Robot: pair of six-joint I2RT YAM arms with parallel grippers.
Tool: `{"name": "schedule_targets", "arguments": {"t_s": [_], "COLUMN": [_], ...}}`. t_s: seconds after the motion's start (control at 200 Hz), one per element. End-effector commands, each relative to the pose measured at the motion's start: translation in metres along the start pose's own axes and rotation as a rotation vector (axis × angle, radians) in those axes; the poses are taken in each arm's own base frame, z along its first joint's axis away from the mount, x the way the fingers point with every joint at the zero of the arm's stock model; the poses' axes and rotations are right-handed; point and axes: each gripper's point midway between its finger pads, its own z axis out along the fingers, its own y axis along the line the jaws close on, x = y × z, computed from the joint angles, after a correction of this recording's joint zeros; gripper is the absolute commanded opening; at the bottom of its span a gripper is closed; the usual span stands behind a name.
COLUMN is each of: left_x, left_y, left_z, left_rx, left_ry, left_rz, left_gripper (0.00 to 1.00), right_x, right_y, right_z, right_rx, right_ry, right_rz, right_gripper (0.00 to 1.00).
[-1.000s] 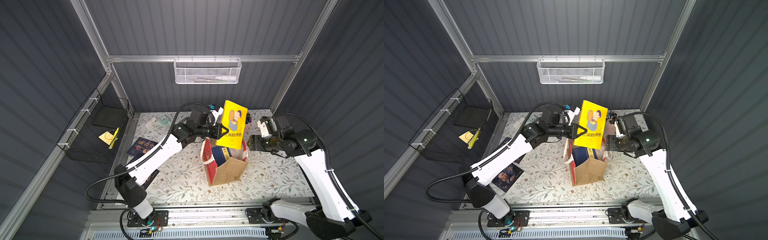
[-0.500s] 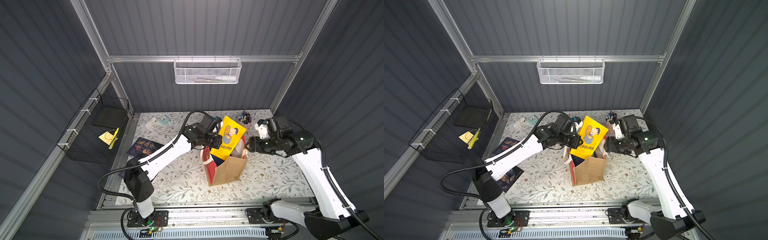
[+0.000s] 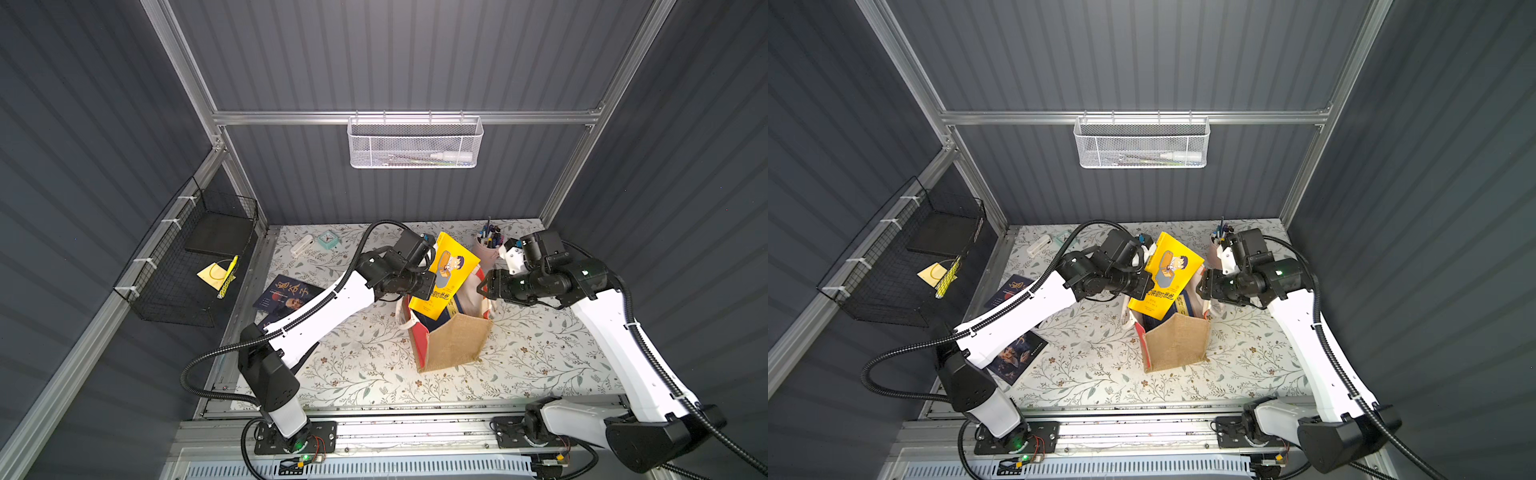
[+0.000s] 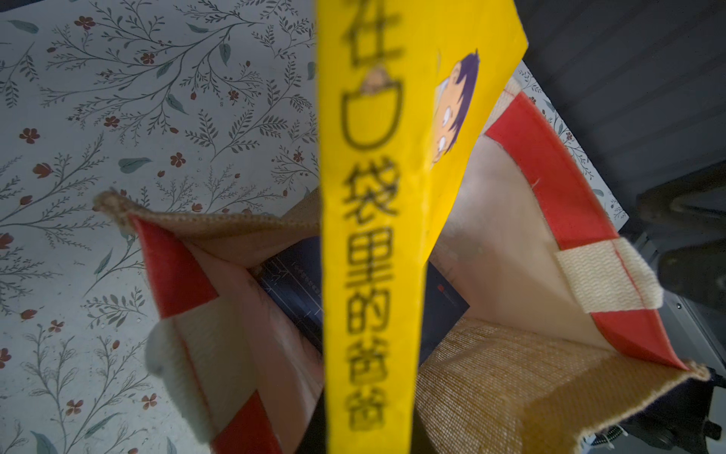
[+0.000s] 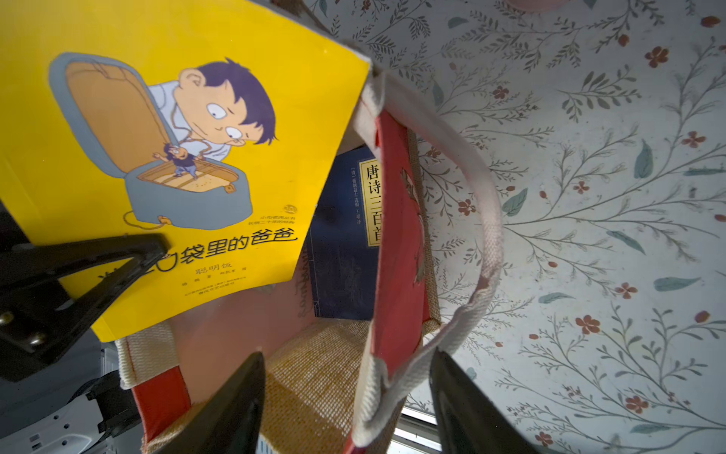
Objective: Put the books into the canvas bag
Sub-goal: Adjust the canvas bag at the center of the board.
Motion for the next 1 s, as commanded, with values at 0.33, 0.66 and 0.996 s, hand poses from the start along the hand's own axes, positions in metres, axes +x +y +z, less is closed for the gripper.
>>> {"name": "schedule_targets", "arguments": {"t_s": [0.33,0.66,0.996], "left_x": [0.02,0.021,-0.002], "left_y": [0.018,0.098,0.067], "left_z": [-0.017,-0.026,-0.024], "left_rx": [-0.068,-0.329,-0.144], "left_ry": [0.053,0.206,0.18], "left_rz": [0.08,0.077,-0.023], "left_gripper": [0.0,0.0,0.0], "right_x": [0.028,0.049,0.049], "right_y": [-0.017,0.037,0.045], "right_z": [0.02,0.024,0.031], "right_rx": [0.042,-0.087,-0.078], "right_ry": [0.126,0.043,-0.006], "right_rz": [0.017,0.067,0.082], "right_gripper": [0.16,0.09,0.06]}}
